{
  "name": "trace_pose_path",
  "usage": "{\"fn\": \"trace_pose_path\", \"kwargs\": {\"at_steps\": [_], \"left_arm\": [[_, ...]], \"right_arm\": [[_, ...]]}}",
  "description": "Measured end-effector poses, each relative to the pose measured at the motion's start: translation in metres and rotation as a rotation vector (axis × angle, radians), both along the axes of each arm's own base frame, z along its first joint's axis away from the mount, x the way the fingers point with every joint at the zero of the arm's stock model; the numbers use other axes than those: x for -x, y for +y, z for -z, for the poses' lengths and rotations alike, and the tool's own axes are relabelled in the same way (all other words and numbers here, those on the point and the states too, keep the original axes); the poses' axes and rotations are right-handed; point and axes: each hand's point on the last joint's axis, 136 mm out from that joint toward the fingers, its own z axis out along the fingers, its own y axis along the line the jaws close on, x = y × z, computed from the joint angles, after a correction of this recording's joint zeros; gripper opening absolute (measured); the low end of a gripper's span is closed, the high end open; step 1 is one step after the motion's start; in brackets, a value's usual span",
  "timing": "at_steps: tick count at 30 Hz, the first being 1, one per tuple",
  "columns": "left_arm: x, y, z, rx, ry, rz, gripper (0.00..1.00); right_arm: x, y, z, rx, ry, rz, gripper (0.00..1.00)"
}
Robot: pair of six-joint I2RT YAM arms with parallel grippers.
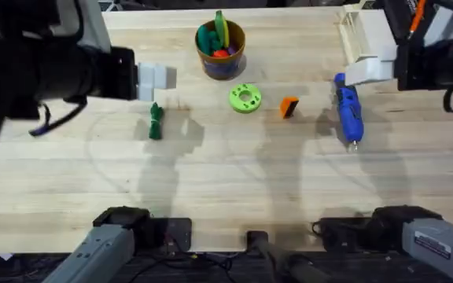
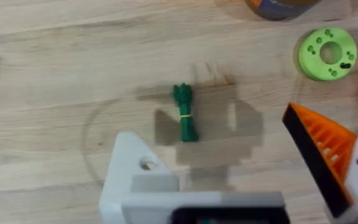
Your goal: Pick up the gripper from the table and insert it into the empty holder that is missing its gripper. Then pick up a screw, insert it into the mounting hole, and use the screwdriver to tighten it. Finally, clean up the table by picking up the vegetable and placing it into the bucket.
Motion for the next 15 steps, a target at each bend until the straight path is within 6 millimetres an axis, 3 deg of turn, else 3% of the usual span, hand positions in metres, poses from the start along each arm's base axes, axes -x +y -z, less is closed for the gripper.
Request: {"fn": "trace_pose_path", "kwargs": {"at_steps": [3,9,15], "left_arm": [[0.005,-0.006,0.0,0.042,-0.031,0.007,0.986],[0.005,-0.018,-0.026,0.112,-0.145,0.047,0.985],[0.009,-0.023,-0.033,0.133,-0.173,0.067,0.986]], "right_arm": [[0.0,0.0,0.0,0.0,0.0,0.0,0.992],[0.0,0.0,0.0,0.0,0.0,0.0,0.992],[0.0,0.0,0.0,0.0,0.0,0.0,0.992]]}}
